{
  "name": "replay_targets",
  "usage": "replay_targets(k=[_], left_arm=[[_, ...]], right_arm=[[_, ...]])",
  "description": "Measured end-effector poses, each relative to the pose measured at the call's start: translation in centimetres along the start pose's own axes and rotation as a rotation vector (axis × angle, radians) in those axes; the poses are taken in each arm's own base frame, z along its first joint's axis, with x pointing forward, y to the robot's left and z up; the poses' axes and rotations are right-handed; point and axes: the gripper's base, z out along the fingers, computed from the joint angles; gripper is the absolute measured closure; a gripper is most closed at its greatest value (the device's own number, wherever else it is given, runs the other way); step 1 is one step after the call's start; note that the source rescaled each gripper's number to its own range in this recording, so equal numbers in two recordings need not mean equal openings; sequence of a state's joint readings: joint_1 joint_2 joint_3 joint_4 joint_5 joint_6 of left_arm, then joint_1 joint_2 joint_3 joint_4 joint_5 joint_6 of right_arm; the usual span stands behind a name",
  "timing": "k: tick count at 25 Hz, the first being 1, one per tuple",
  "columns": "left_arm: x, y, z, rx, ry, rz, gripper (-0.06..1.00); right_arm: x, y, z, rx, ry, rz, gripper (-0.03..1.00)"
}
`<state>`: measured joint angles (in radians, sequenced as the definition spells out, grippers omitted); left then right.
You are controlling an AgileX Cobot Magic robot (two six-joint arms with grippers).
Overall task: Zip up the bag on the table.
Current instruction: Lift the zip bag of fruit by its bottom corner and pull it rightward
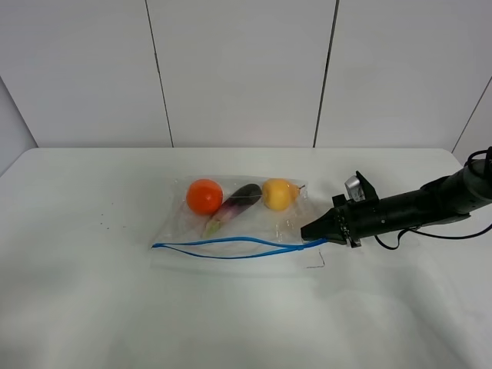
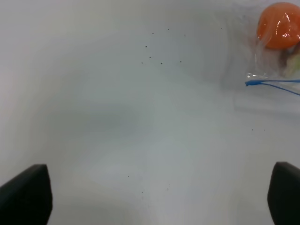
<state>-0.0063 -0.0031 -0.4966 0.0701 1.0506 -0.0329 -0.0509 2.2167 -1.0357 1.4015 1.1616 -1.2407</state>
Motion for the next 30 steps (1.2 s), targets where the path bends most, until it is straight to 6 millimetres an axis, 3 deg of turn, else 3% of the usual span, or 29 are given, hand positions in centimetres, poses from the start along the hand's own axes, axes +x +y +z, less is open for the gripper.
replay_targets(k=[30], left_arm=[[0.0, 0.1, 0.0, -0.007, 0.000, 0.004, -0.06]], right_arm=[[-0.1, 0.9, -0.3, -0.035, 0.003, 0.089, 0.97]])
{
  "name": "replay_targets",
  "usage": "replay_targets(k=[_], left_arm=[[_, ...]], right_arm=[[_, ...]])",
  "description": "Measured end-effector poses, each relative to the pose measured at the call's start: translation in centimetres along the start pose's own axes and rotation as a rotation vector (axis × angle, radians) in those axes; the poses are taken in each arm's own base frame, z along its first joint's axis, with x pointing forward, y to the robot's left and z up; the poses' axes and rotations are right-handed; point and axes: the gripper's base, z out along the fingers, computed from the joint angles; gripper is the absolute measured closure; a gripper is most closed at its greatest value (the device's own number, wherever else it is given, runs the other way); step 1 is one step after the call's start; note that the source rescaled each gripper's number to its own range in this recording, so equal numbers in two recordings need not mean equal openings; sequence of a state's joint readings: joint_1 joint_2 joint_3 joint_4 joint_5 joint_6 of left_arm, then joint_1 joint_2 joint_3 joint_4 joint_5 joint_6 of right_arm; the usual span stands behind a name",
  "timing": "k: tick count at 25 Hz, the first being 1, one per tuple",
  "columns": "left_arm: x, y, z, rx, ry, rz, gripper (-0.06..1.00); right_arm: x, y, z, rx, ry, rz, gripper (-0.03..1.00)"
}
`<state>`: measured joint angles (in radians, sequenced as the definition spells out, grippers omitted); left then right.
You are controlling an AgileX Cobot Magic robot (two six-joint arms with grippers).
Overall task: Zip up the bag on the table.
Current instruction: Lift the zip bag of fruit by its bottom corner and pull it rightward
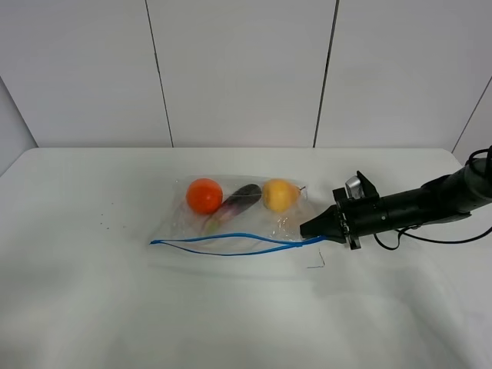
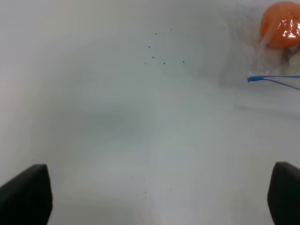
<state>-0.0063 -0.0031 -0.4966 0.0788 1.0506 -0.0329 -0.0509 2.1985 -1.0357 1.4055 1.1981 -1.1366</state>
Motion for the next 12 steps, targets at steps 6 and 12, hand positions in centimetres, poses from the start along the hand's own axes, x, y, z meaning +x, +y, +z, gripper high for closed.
replay_targets(k=[6, 12], left_arm=[[0.0, 0.0, 0.0, -0.002, 0.000, 0.001, -0.06], [0.0, 0.0, 0.0, 0.003, 0.000, -0.002, -0.06]], right_arm=[[-0.4, 2.4, -1.1, 0.003, -0.020, -0.039, 0.97], [-0.4, 4.1, -1.8, 0.013, -0.022, -0.070, 0.97]])
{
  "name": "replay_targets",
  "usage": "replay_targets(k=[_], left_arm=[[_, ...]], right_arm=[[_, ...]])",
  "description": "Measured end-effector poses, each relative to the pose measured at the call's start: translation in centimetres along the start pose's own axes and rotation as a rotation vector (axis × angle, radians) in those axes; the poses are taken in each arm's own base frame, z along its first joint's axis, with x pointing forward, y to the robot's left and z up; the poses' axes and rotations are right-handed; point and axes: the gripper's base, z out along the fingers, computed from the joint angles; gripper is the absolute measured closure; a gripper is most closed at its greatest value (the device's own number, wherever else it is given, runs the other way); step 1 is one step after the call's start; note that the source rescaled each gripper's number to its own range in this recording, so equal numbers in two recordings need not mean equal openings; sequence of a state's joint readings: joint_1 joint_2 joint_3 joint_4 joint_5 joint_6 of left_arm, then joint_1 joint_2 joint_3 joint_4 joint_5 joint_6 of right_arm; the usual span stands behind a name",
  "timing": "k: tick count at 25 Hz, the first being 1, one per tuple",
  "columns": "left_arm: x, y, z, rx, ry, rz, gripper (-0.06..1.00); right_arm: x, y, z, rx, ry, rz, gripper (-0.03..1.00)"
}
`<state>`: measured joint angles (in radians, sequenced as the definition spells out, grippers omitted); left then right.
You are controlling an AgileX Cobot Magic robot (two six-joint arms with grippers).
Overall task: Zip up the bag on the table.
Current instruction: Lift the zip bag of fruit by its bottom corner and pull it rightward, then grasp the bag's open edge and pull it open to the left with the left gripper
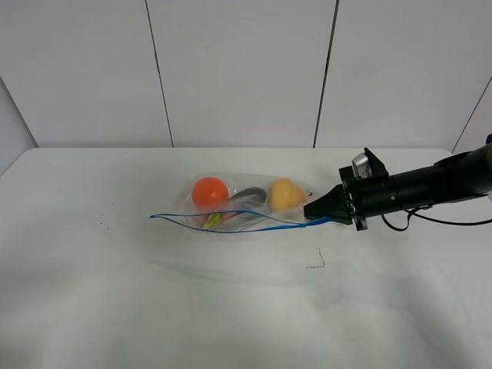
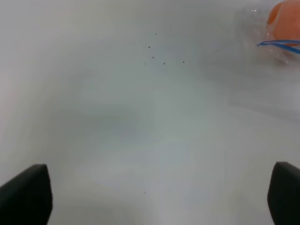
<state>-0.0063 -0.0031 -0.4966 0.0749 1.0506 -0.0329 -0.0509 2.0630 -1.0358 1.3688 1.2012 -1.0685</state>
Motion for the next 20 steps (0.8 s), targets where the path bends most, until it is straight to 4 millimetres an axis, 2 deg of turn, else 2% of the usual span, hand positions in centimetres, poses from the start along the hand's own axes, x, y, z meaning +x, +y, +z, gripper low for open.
replay_targets(k=[3, 6, 10, 17, 20], left_arm=[[-0.4, -0.4, 0.1, 0.044, 0.013, -0.013, -0.06], [-1.9, -1.2, 1.2, 0.124, 0.083, 0.022, -0.06], [-5.5, -1.7, 4.0, 0.172, 0.096, 0.133, -0.06], [-12.7, -2.1, 10.7, 0.165, 0.085, 0.275, -0.06], [-15.0, -3.4, 12.5, 0.225, 0.082, 0.366, -0.06]], right_arm=[[0.0, 0.2, -0.1, 0.006, 0.007, -0.010, 0.97], [0.1, 0.2, -0.1, 0.011, 0.015, -0.011, 0.97], [0.2, 0.2, -0.1, 0.013, 0.019, -0.004, 0.97], [0.2, 0.2, -0.1, 0.011, 0.019, 0.039, 0.97], [0.2, 0.2, -0.1, 0.011, 0.018, 0.042, 0.97]])
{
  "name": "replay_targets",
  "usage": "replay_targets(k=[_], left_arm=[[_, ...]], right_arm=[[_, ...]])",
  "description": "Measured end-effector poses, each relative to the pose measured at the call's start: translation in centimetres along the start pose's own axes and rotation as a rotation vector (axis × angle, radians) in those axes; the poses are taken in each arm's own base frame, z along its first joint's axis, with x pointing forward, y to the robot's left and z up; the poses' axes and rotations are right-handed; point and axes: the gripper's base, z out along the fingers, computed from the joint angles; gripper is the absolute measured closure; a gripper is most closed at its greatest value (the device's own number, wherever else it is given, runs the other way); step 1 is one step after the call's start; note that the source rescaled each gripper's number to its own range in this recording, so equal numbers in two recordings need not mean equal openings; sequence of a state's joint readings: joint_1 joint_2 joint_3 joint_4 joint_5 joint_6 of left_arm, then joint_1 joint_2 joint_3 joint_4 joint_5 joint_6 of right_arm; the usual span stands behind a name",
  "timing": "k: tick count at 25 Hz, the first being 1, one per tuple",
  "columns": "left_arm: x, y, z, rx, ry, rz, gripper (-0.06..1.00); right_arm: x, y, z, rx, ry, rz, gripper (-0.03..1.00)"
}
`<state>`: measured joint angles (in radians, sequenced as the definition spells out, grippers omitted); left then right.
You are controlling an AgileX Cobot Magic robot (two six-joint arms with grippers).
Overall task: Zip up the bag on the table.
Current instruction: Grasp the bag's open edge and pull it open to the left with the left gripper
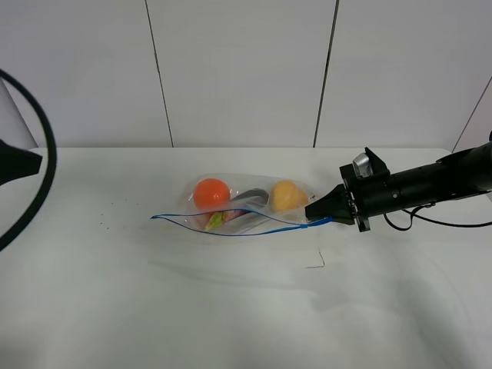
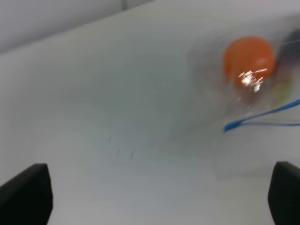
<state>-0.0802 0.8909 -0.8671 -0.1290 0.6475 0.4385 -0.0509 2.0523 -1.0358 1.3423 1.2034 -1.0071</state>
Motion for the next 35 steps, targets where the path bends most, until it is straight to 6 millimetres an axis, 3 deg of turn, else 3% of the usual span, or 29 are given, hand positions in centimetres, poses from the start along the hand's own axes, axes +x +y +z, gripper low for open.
replay_targets(k=[5, 7, 12, 16, 21, 24, 28, 35], left_arm=[[-3.9, -3.3, 0.5, 0.113, -0.107, 0.234, -0.06], [-4.5, -5.4, 0.9, 0.147, -0.121, 0.336, -0.06], [-4.8, -11.9, 4.3, 0.171, -0.090, 0.533, -0.06], [-4.1, -18.5, 7.0, 0.165, -0.118, 0.753, -0.06], [-0.8, -25.2, 10.9, 0.189, -0.082, 0.948, -0.06], [1.1, -27.7, 12.5, 0.203, -0.058, 1.018, -0.06], [1.9, -30.8, 13.4, 0.218, -0.090, 1.118, -0.06], [0.6, -34.4, 15.6, 0.207, -0.150, 1.157, -0.06]], right_arm=[[0.0, 0.0, 0.0, -0.002, -0.003, 0.004, 0.97], [-0.1, 0.0, 0.0, -0.005, -0.008, 0.006, 0.97], [-0.2, 0.1, 0.0, -0.013, -0.018, 0.022, 0.97], [-0.2, 0.2, 0.0, -0.017, -0.025, 0.041, 0.97], [-0.3, 1.2, -0.5, -0.019, -0.040, 0.038, 0.97], [-0.4, 1.3, -0.5, -0.021, -0.043, 0.048, 0.97], [-0.4, 1.3, -0.5, -0.026, -0.049, 0.056, 0.97], [-0.4, 1.4, -0.5, -0.027, -0.051, 0.058, 0.97]])
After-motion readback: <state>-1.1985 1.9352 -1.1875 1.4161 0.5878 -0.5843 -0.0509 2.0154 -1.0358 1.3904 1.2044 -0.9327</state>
